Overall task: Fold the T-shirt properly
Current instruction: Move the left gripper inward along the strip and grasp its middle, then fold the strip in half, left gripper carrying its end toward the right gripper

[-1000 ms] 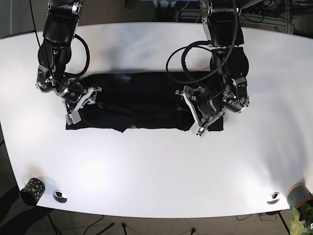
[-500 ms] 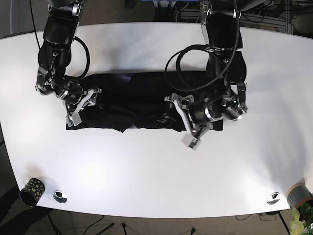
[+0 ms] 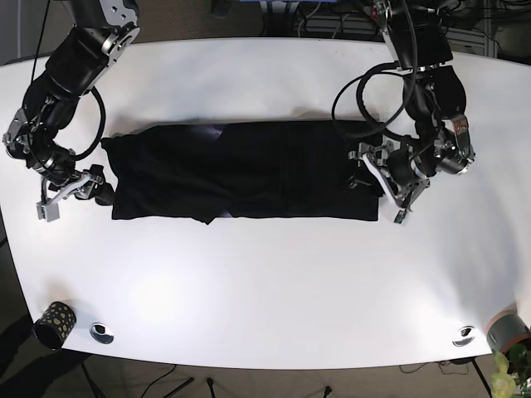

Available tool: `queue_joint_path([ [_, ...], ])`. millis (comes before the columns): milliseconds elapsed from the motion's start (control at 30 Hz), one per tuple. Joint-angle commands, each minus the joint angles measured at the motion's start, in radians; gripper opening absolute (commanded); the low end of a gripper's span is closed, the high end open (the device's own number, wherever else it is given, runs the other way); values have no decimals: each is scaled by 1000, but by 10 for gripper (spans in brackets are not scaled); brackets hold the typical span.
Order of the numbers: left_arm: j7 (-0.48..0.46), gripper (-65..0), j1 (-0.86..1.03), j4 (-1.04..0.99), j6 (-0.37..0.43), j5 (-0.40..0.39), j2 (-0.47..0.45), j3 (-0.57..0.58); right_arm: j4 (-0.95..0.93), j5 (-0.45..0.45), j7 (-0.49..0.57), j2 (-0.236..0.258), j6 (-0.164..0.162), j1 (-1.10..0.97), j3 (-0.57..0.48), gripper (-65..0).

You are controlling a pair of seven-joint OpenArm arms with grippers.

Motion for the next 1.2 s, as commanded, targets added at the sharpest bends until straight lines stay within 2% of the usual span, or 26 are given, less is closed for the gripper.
queue_joint_path([
  [0,-28,-265,-7,14,-4,-26,-22,4,-16,-8,19,23,6,21,14,-260],
  [233,-133,-267,57,1,-4,-23,-54,2,-154,-10,22,13,6,13,35,-263],
  [333,-161,-267,63,-57,-4,-23,-54,2,-155,-10,22,-19,6,12,32,-263],
  [567,-166,-267,62,-94,-4,-23,-54,8,-154,-8,15,-83,6,0,-8,-263],
  [833,-166,-267,62,-100,-4,-23,-54,10,-154,-11,39,-126,6,-6,-60,-274],
  [867,-166,-267,62,-100,-4,-23,-54,10,-154,-10,48,-126,6,-6,-61,-289],
  [933,-166,-267,62,-100,-2,-23,-51,11,-154,-11,73,-125,6,-6,-66,-377],
  [1033,-167,-267,62,-105,1,-21,-47,11,-151,-13,81,-111,6,-5,-67,-599],
  [1067,-167,-267,62,-112,1,-21,-47,13,-138,-13,81,-99,6,-3,-67,-650],
  [1167,-167,-267,42,-163,1,-21,-27,13,-32,-13,77,-83,6,-10,-69,-650],
])
